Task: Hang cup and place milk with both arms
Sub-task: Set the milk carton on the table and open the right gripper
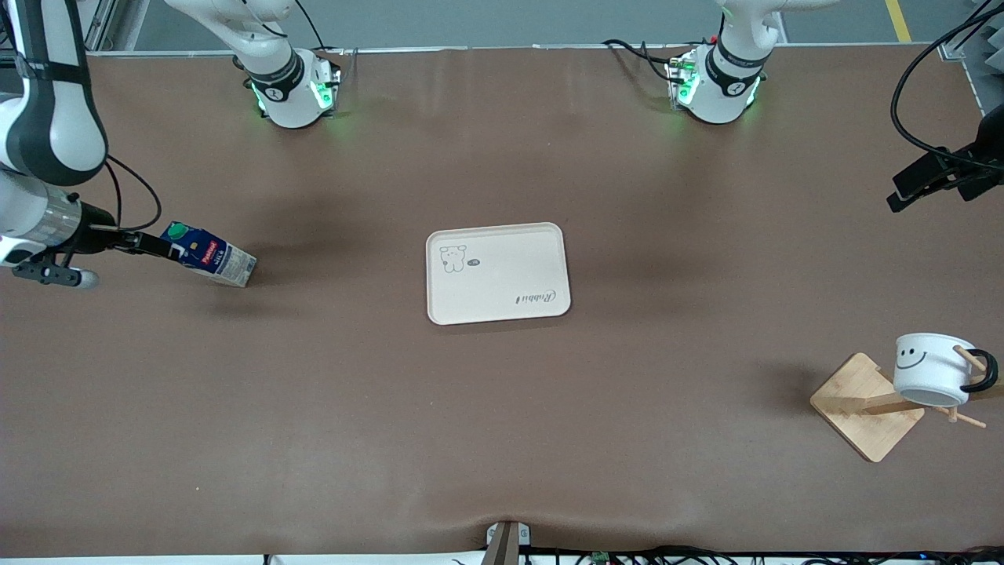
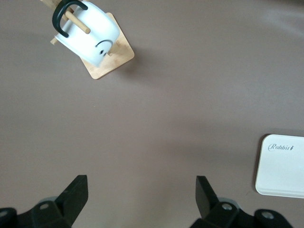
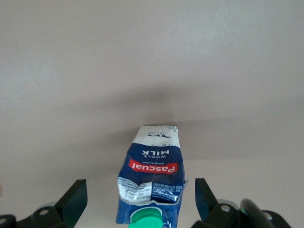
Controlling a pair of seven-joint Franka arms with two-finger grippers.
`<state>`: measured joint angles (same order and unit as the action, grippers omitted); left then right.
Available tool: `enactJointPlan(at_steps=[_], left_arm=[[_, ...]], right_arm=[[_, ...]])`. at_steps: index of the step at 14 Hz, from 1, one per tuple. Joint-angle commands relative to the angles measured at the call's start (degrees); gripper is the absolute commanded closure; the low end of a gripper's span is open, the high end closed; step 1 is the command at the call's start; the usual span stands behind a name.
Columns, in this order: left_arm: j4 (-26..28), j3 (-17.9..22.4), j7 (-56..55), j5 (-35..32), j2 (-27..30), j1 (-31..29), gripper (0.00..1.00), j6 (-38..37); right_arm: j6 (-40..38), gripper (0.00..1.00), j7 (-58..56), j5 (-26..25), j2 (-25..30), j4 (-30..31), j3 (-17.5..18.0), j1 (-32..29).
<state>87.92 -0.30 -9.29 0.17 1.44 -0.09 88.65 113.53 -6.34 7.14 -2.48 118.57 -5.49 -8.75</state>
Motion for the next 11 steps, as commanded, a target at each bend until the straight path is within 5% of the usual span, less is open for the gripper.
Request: enactJointPlan(at_steps=[1, 4, 7, 11], left_arm=[[0.06, 0.3, -0.38, 0.01, 0.41, 0.09, 0.0, -0.93], [-0.12, 0.21, -0.73, 0.01, 0.06, 0.27, 0.0, -0.84], [-1.0, 0.21, -0.73, 0.01, -1.78, 0.27, 0.0, -0.76], [-2.49, 0.21, 0.06, 0.18, -2.32, 0.53, 0.0, -0.67]], right_arm=[[-1.64, 0.0, -1.04, 0.86, -0.15, -5.87, 0.66, -0.56], [-4.0, 0.0, -0.95, 0.86, -1.47, -13.69, 0.66, -0.03], [-15.3, 0.0, -0.25, 0.86, -2.7, -22.14, 0.66, 0.05], [-24.23, 0.0, -1.3, 0.6, -1.3, -22.33, 0.66, 0.23]])
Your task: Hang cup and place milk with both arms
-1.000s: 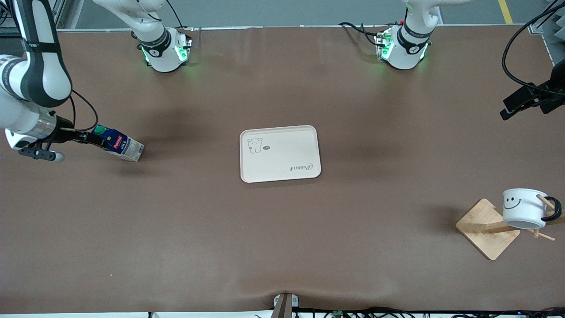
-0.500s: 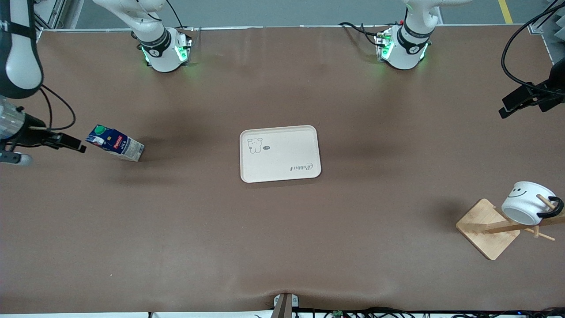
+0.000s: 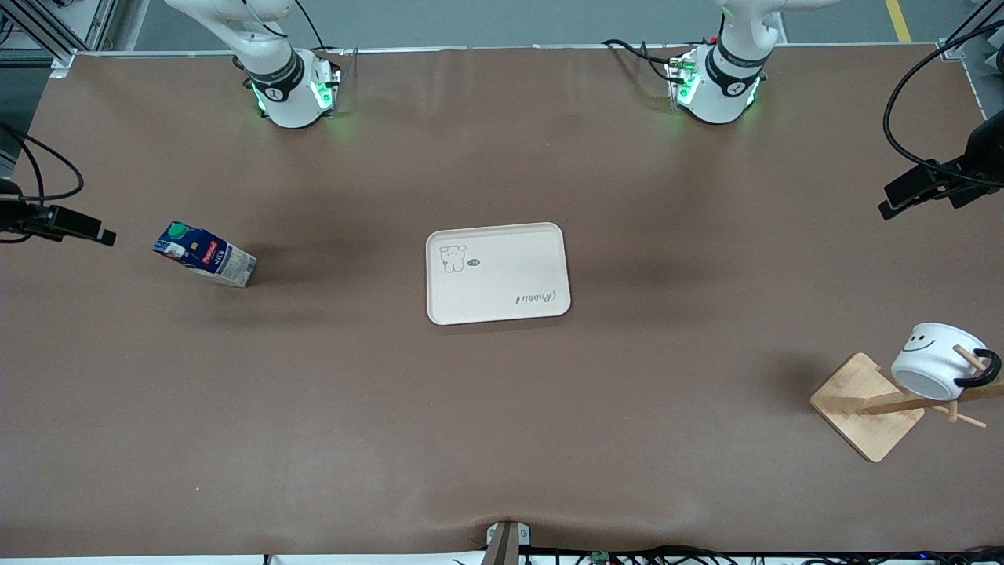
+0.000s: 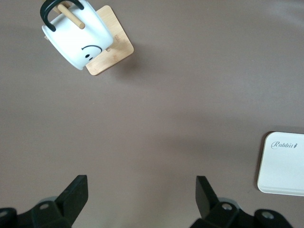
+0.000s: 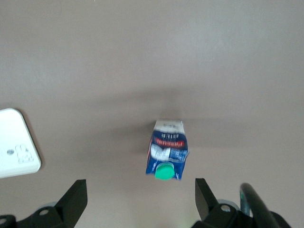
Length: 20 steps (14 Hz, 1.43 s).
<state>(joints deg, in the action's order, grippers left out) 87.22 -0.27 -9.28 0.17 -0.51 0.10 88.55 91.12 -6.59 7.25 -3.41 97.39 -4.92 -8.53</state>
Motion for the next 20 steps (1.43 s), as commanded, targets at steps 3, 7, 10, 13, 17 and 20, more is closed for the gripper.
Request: enactJointPlan(at_steps=[3, 7, 10, 13, 17, 20], left_arm=[[-3.19, 0.01, 0.06, 0.18, 0.85, 0.34, 0.0, -1.1], [-3.81, 0.09, 0.23, 0.53, 0.51, 0.08, 0.0, -2.33], [-3.37, 0.09, -0.12, -0.08, 0.51, 0.26, 0.0, -4.25], [-3.1, 0.09, -0.12, -0.26, 0.51, 0.26, 0.0, -5.5], [0.22, 0.09, -0.82, -0.34, 2.52, 0.17, 0.0, -3.57], [1.47, 0.09, -0.74, -0.43, 3.06, -0.1, 0.0, -1.98]], right_arm=[[-4.36, 0.0, -0.88, 0.92, 1.57, -1.06, 0.17, 0.88], [-8.59, 0.0, -1.05, -0.04, 1.74, -2.38, 0.17, 2.55], [-9.2, 0.0, -0.79, -4.06, 1.22, -10.61, 0.17, 4.65], [-9.56, 0.0, -0.79, -8.74, 1.13, -18.19, 0.17, 7.12], [-11.76, 0.0, 0.52, -9.36, 3.14, -16.98, 0.35, 9.13], [-6.76, 0.0, 3.34, -9.89, 9.37, -8.65, 0.35, 9.59]])
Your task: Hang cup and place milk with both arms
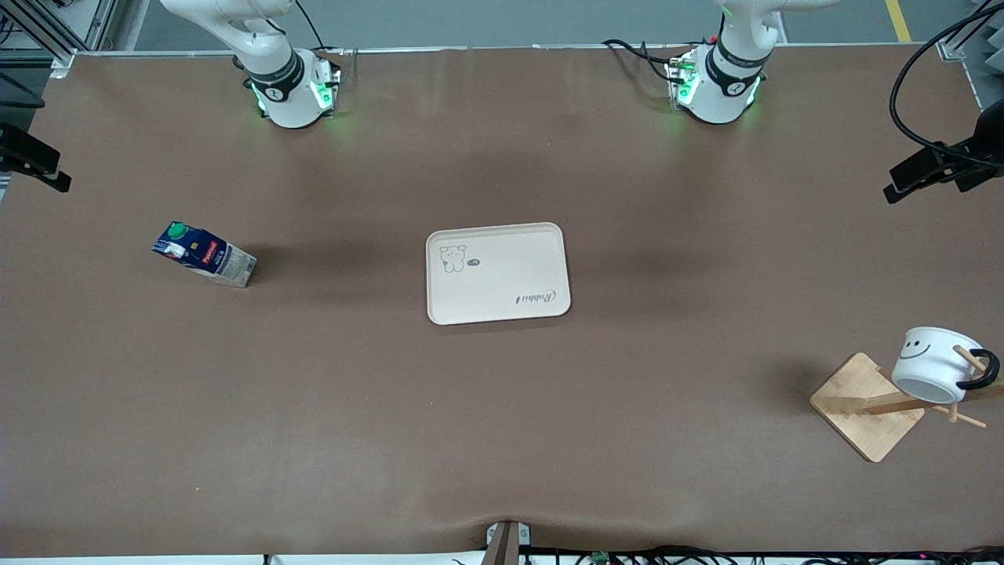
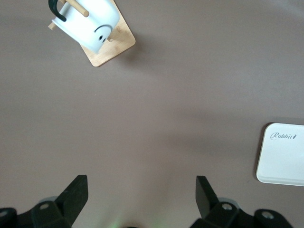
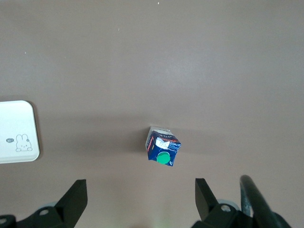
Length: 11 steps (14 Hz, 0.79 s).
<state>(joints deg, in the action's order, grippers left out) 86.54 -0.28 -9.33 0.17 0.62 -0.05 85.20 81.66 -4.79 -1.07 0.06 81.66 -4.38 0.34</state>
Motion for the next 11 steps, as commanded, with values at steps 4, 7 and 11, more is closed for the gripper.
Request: enactJointPlan(at_steps=[4, 7, 11], left_arm=[[-0.48, 0.19, 0.36, -0.25, 0.09, 0.05, 0.0, 1.37], [-1.55, 0.28, 0.37, 0.18, -0.09, -0.03, 0.0, 1.28], [-1.55, 0.19, 0.02, -0.26, 0.0, 0.32, 0.0, 0.93]], right_arm=[[5.61, 0.0, -2.4, -1.66, 8.9, 11.15, -0.45, 0.37], [5.71, 0.0, -5.49, -0.96, 8.73, 10.62, -0.63, -0.86], [5.62, 0.0, -5.49, -1.48, 8.64, 9.65, -0.36, -0.51]])
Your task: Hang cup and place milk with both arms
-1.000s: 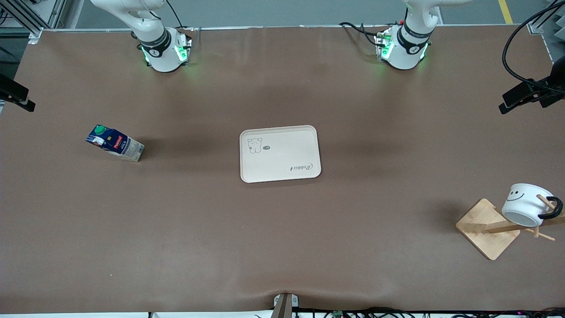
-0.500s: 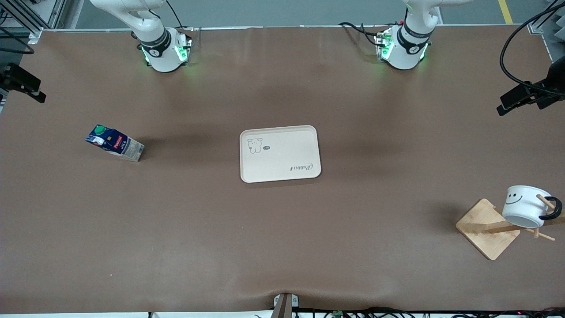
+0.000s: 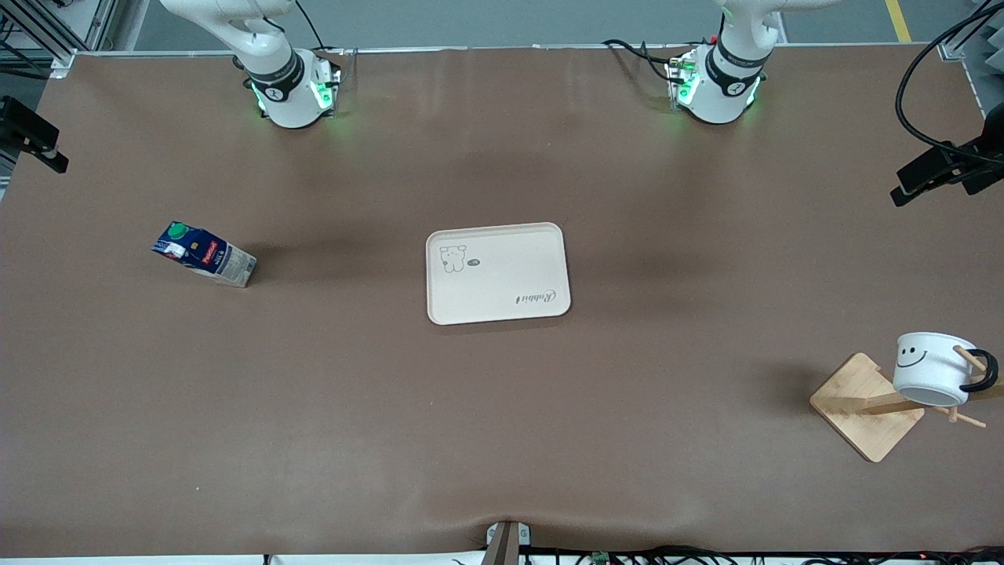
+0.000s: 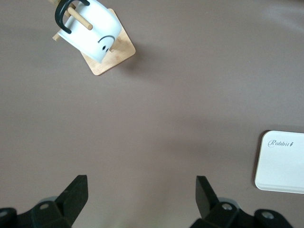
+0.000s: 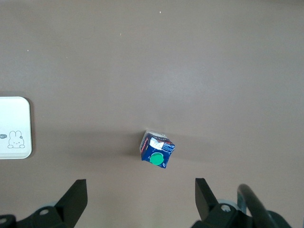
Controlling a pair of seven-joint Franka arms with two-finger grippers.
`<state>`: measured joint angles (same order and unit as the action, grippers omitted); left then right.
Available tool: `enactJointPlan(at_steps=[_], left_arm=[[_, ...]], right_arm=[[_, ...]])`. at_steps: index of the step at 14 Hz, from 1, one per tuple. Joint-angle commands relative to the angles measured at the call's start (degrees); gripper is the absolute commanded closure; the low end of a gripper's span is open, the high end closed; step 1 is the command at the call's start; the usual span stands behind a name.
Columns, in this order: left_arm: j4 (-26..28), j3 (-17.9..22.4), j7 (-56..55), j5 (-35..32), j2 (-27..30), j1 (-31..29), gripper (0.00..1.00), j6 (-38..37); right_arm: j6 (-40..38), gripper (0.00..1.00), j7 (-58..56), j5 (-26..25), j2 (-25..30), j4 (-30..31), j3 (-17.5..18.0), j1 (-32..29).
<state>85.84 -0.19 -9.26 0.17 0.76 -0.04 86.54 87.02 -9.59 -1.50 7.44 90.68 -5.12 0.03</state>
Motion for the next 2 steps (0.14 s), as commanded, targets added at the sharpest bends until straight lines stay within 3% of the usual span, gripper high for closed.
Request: enactJointPlan(at_steps=[1, 2], left_arm=[[-0.85, 0.01, 0.04, -0.26, -0.14, 0.3, 0.0, -0.67], [-0.85, 0.01, -0.05, -0.34, -0.14, 0.39, 0.0, -1.02]], right_arm=[[0.25, 0.0, -0.7, -1.05, 1.18, 0.73, 0.38, -0.38], [0.34, 0.0, -0.43, -0.78, 1.17, 0.73, 0.29, -0.55]])
